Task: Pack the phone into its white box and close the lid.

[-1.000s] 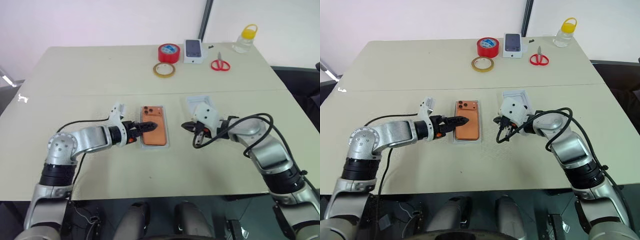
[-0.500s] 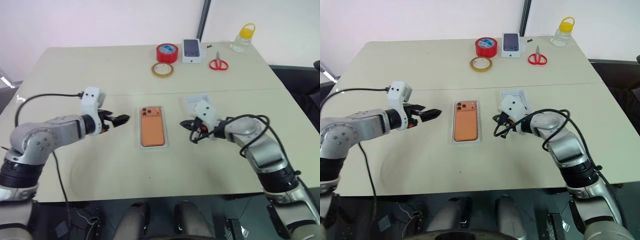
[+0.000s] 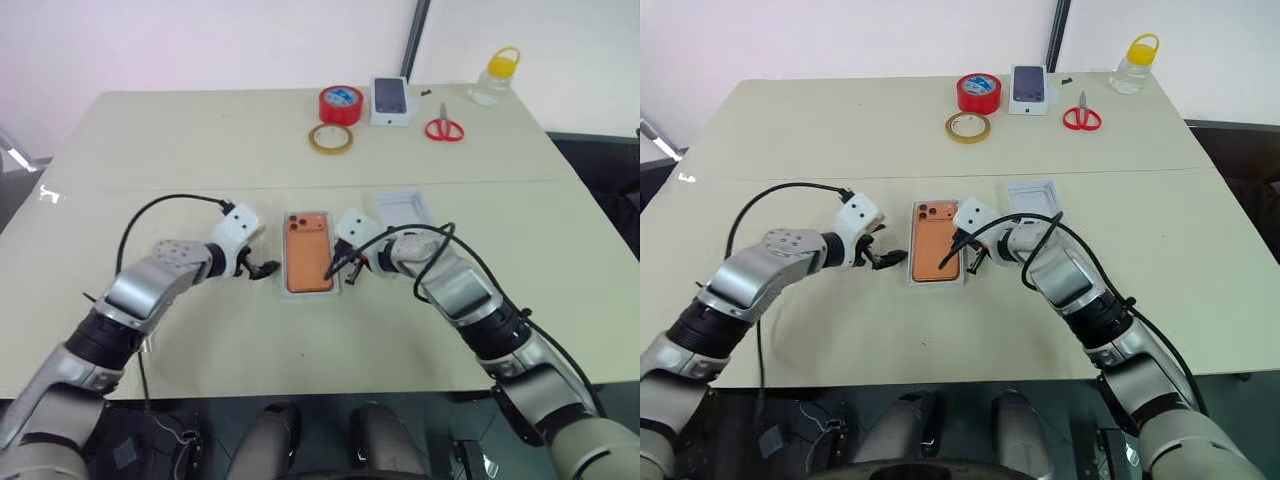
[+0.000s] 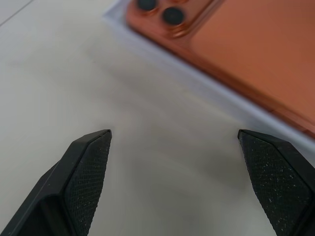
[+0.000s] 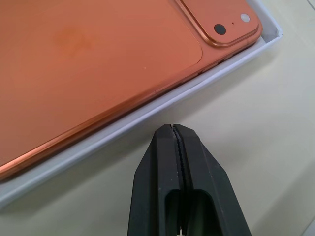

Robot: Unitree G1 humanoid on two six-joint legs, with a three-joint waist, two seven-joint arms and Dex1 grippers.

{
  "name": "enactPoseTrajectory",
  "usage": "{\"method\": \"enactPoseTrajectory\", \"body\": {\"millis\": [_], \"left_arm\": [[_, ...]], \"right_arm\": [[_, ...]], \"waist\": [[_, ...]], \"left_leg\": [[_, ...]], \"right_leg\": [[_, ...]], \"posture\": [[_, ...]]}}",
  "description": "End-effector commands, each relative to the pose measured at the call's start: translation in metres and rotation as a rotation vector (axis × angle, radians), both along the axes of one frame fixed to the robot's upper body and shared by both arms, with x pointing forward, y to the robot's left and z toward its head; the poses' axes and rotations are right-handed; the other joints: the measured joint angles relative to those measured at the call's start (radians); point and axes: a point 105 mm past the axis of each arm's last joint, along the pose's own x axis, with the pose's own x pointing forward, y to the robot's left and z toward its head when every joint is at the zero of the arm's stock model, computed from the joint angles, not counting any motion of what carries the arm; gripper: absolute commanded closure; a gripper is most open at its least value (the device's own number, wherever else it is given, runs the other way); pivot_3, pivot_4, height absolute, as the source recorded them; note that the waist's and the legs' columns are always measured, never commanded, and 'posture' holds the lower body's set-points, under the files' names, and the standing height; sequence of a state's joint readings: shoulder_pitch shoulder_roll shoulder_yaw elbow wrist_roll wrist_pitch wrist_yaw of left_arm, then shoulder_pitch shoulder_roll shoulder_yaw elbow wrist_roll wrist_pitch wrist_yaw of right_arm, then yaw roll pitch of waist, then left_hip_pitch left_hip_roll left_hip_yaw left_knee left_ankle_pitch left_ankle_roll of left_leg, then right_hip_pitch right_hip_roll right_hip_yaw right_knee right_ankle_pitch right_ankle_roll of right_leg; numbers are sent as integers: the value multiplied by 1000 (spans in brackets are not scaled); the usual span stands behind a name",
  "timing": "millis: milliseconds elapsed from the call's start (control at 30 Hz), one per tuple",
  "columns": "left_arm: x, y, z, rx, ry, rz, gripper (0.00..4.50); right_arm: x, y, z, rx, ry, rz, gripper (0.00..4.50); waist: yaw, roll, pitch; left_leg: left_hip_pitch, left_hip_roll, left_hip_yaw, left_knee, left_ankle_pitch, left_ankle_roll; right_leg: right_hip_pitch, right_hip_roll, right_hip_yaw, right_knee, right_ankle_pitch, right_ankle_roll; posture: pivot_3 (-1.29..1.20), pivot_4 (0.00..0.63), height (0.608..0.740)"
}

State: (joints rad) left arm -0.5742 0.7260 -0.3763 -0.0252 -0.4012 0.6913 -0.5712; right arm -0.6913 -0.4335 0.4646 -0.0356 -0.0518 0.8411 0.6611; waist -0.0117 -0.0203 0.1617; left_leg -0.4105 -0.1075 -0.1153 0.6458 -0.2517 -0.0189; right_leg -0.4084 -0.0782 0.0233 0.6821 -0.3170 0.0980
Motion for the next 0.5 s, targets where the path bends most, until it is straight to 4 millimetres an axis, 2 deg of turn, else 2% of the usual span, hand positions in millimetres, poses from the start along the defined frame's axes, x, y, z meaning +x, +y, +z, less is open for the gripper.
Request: {"method": "enactPoseTrajectory", "body": {"millis": [33, 100, 333, 500], "left_arm": [[-11, -23, -2, -47, 50, -135, 399], [-12, -28, -1, -54, 60, -153, 894], [-20, -47, -7, -34, 104, -239, 4312], [-23, -74, -6, -57, 117, -308, 4416]], "right_arm": [[0, 6, 9, 4, -34, 23, 4500], [-1, 6, 10, 3, -35, 25, 4500], [-6, -1, 11, 2, -26, 22, 4500], [-22, -7, 12, 0, -2, 43, 4500]], "waist": [[0, 0, 0], [1, 0, 0], [1, 0, 0], [9, 0, 0]], "left_leg": [[0, 0, 0, 0, 0, 0], [0, 0, 0, 0, 0, 0], [0, 0, -1, 1, 0, 0], [0, -1, -1, 1, 0, 0]], "right_leg": [[0, 0, 0, 0, 0, 0], [0, 0, 0, 0, 0, 0], [0, 0, -1, 0, 0, 0], [2, 0, -1, 0, 0, 0]], "posture": [[0, 150, 740], [0, 150, 740], [0, 150, 740], [0, 150, 740]]}}
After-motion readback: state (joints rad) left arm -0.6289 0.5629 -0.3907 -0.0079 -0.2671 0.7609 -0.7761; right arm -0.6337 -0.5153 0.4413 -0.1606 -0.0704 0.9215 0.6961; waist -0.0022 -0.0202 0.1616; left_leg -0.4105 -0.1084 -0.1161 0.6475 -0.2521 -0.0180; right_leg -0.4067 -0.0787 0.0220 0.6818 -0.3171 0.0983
